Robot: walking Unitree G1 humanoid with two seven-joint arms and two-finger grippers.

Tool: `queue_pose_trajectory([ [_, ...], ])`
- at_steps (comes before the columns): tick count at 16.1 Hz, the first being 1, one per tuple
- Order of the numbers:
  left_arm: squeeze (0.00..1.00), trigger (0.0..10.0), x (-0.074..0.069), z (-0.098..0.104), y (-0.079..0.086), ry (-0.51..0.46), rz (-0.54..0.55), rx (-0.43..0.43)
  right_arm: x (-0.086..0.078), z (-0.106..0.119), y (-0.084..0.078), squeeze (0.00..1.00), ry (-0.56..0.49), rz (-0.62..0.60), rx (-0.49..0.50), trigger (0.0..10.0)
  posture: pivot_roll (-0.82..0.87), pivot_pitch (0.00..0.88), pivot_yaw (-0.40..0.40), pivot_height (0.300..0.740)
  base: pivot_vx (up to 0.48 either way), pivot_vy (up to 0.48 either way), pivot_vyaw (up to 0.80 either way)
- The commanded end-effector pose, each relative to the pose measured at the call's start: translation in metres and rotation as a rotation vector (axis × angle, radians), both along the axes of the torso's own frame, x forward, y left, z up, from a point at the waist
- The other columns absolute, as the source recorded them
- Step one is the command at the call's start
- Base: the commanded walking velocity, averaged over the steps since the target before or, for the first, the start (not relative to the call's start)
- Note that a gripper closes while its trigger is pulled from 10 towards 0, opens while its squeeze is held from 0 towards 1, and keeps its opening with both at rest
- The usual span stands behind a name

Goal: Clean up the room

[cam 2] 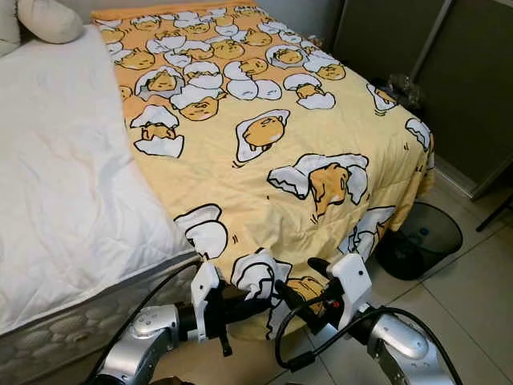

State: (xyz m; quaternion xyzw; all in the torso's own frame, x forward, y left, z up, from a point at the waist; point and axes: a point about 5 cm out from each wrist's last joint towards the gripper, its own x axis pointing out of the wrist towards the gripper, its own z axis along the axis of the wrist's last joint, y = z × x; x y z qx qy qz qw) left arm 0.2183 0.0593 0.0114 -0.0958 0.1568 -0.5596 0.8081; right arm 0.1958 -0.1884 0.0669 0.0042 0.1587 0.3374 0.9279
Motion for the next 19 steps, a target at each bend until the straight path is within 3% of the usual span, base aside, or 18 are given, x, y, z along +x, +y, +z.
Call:
queue_pose_trajectory([
  [1,0.00,10.0,-0.004,-0.008,0.002,-0.003,-0.012,0.053,0.002,0.000,-0.004,0.04,0.005,-0.027,0.010,10.0,-0.14,0.000,0.010,0.730,0.000,0.000,0.00],
  [3,0.00,10.0,-0.009,-0.014,0.003,0.004,-0.017,0.091,0.002,-0.001,-0.004,0.04,0.008,-0.030,0.010,10.0,-0.14,0.000,0.009,0.730,0.000,0.000,0.00],
  [4,0.57,10.0,-0.014,-0.018,0.002,0.023,-0.015,0.104,0.001,-0.002,-0.005,0.05,0.012,-0.032,0.009,10.0,-0.14,0.000,0.008,0.730,0.000,0.000,0.00],
  [5,1.00,10.0,-0.017,-0.020,0.001,0.044,-0.020,0.104,0.001,-0.002,-0.005,0.05,0.013,-0.032,0.008,10.0,-0.14,0.000,0.008,0.730,0.000,0.000,0.00],
  [7,1.00,10.0,-0.022,-0.024,-0.003,0.071,-0.025,0.090,0.001,-0.002,-0.006,0.05,0.015,-0.033,0.008,10.0,-0.14,0.000,0.008,0.730,0.000,0.000,0.00],
  [9,1.00,10.0,-0.005,-0.018,0.015,0.064,-0.027,0.092,0.002,-0.003,-0.006,0.05,0.017,-0.030,0.005,10.0,-0.13,0.000,0.004,0.730,0.000,0.000,0.00],
  [13,1.00,10.0,-0.006,-0.020,0.020,0.070,-0.049,0.115,0.004,-0.004,-0.005,0.05,0.017,-0.029,0.003,10.0,-0.13,0.000,0.007,0.730,0.000,0.000,0.00],
  [15,1.00,10.0,0.004,-0.017,0.026,0.046,0.010,0.128,0.006,-0.004,-0.005,0.05,0.008,-0.038,0.004,10.0,-0.12,0.000,0.010,0.730,0.000,0.000,0.00],
  [16,1.00,10.0,0.016,-0.004,0.046,0.016,0.022,0.115,0.008,-0.004,-0.005,0.04,0.003,-0.046,0.008,10.0,-0.12,0.000,0.010,0.730,0.000,0.000,0.00],
  [17,1.00,10.0,0.029,0.011,0.078,-0.013,0.046,0.109,0.010,-0.004,-0.005,0.05,-0.006,-0.057,0.007,10.0,-0.12,0.000,0.013,0.730,0.000,0.000,0.00],
  [18,1.00,10.0,0.046,0.026,0.091,-0.078,0.151,0.104,0.015,-0.002,-0.007,0.05,-0.037,-0.098,0.003,10.0,-0.12,0.000,0.017,0.730,0.000,0.000,0.00],
  [19,1.00,10.0,0.068,0.043,0.091,-0.122,0.324,0.039,0.024,0.003,-0.012,0.05,-0.082,-0.169,0.003,10.0,-0.12,0.000,0.023,0.730,0.000,0.000,0.00],
])
